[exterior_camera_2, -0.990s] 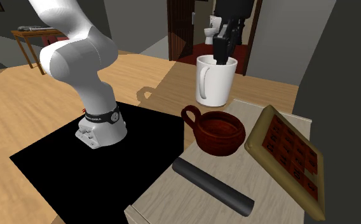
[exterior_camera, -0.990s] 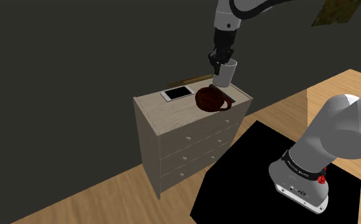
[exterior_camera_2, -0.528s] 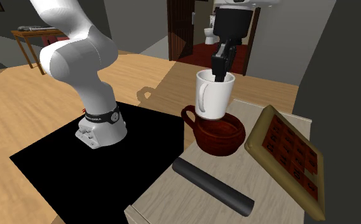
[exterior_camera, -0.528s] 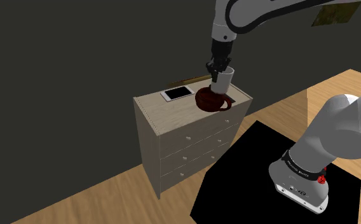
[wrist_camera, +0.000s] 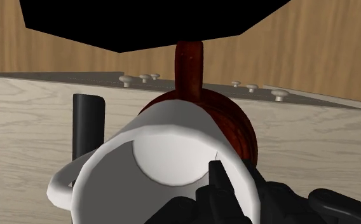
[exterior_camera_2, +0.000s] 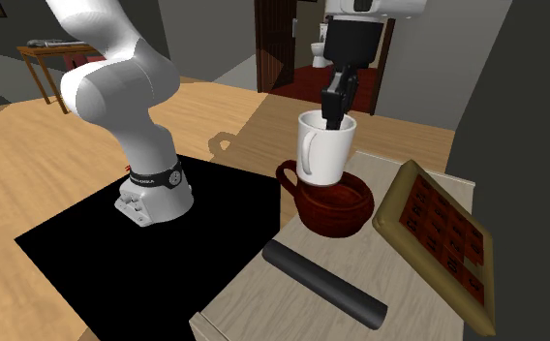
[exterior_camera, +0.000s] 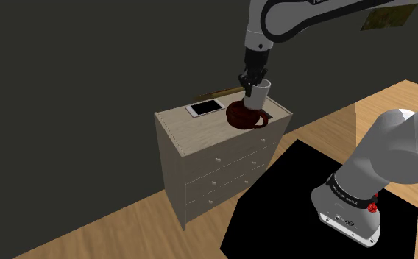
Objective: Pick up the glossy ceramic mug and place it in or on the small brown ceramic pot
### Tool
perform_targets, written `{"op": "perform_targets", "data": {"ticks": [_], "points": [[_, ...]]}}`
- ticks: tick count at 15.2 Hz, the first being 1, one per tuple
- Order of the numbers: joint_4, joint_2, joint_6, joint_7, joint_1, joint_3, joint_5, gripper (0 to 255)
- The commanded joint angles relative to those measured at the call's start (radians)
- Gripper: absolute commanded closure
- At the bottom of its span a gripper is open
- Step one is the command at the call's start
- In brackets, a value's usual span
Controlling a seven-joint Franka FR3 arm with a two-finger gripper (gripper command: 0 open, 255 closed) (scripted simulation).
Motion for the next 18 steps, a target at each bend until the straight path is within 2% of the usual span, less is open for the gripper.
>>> {"op": "perform_targets", "data": {"ticks": [1,6,10,18], "points": [[0.0,0.0,0.0,0.0,0.0,0.0,0.0,0],[0.0,0.0,0.0,0.0,0.0,0.0,0.0,0],[0.109,-0.021,-0.131,-0.001,0.002,0.003,0.003,0],[0.109,-0.021,-0.131,-0.001,0.002,0.003,0.003,0]]}}
